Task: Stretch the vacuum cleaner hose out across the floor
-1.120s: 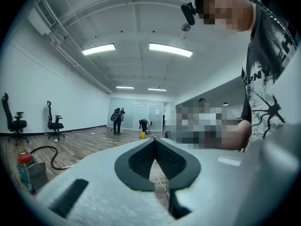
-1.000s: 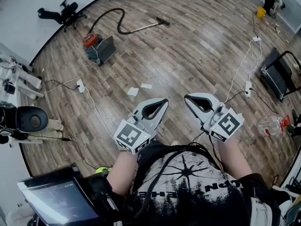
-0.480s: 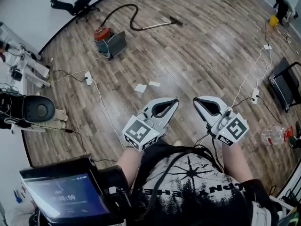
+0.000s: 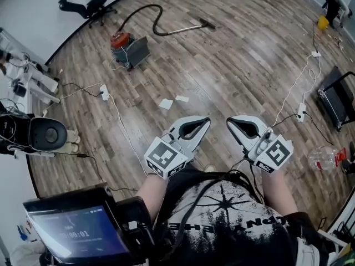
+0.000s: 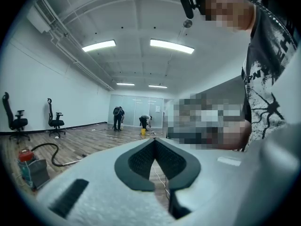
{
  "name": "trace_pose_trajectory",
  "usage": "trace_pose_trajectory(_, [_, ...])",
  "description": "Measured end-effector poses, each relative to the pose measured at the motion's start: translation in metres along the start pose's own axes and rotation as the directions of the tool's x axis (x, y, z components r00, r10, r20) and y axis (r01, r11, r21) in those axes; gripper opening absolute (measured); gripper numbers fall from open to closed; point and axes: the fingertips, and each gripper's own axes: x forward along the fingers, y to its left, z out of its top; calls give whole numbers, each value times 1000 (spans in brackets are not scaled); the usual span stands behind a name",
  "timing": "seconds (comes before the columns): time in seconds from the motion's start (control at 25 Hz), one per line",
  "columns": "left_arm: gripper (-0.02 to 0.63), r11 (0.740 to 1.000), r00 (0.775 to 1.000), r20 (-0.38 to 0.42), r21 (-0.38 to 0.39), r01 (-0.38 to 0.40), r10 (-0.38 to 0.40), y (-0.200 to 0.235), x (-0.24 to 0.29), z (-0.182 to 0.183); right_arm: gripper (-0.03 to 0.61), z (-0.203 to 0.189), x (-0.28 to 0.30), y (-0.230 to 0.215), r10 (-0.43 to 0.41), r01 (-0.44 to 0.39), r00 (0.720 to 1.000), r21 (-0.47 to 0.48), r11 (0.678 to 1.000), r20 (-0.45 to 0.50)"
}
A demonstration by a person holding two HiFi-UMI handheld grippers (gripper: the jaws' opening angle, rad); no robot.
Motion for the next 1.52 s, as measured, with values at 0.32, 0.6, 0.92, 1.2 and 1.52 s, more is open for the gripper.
trace_pose_trajectory(0.32, [2, 1000, 1000, 12, 27, 2, -2, -2, 5, 2, 7, -7, -6, 2, 24, -24, 1000, -6, 1000, -18])
trace_pose_trajectory(0.6, [2, 1000, 999, 45, 21, -5, 4, -4, 14, 0, 7, -12, -11, -7, 17, -17, 999, -16, 1000, -34])
trace_pose_trajectory(0.92, [2, 999, 999, 36, -19, 27, -26, 25, 22, -6, 7, -20, 11, -35, -25, 26, 998, 11, 1000, -66])
trace_pose_trajectory(1.2, [2, 996, 996, 15, -26, 89, -89, 84, 28, -4, 8, -11, 73, -69, -49, 49, 997, 4, 999, -66])
trace_pose_trajectory(1.52, [2, 987, 987, -5, -7, 159, -159, 174, 22, 8, 7, 3, 154, -116, -112, 112, 992, -7, 994, -52])
